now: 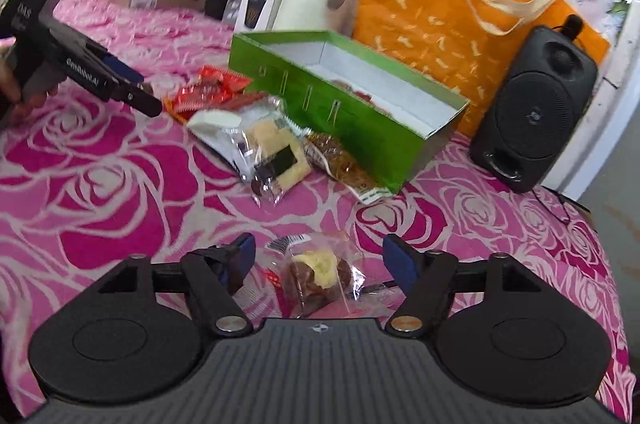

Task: Organize snacks
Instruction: 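Grasp the round brown chocolate with the left tool while the right tool grasps a clear snack bag, then lower the chocolate into the green box with the left tool while the right tool drops its bag in, then grasp the red pouch with the left tool while the right tool grasps the brown candy bag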

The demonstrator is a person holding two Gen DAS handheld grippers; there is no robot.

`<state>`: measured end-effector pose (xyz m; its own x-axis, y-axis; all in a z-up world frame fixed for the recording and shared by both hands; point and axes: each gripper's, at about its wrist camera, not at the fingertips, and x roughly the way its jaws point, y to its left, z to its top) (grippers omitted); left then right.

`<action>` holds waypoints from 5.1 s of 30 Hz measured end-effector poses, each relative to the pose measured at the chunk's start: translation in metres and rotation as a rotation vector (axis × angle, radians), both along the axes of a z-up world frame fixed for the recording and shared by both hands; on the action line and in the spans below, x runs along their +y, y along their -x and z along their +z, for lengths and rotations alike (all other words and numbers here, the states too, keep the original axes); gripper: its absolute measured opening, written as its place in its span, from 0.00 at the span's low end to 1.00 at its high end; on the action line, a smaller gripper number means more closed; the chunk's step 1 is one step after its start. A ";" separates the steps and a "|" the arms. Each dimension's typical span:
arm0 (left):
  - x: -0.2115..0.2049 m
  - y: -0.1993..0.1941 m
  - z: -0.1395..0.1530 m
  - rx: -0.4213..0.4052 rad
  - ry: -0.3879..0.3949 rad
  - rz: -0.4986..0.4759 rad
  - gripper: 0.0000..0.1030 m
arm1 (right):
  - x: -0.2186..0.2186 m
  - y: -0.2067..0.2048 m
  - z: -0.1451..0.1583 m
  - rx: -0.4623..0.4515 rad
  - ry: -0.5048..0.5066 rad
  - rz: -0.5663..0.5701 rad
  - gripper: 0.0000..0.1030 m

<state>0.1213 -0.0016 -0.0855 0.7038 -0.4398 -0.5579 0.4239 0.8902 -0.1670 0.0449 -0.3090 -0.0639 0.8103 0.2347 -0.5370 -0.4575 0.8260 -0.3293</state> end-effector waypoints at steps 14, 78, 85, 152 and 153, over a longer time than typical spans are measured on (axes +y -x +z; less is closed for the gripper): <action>0.000 0.008 0.001 -0.027 -0.031 0.050 0.29 | 0.004 0.006 -0.004 -0.054 -0.035 -0.057 0.84; -0.106 -0.137 0.056 -0.220 -0.128 0.215 0.57 | 0.029 -0.149 0.042 -0.204 -0.519 -0.379 1.00; -0.071 -0.109 0.076 -0.276 -0.075 0.239 0.68 | 0.009 -0.103 0.068 -0.213 -0.627 -0.310 1.00; -0.028 -0.048 0.004 -0.047 0.109 0.057 0.38 | 0.031 -0.104 -0.010 0.039 -0.072 -0.136 0.63; -0.024 -0.046 0.004 -0.044 0.114 0.057 0.35 | 0.032 -0.100 -0.011 0.032 -0.049 -0.132 0.63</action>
<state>0.1676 -0.0261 -0.0811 0.7522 -0.4573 -0.4744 0.3825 0.8893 -0.2508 0.1451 -0.2767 -0.0751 0.8183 0.1537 -0.5538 -0.3535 0.8944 -0.2741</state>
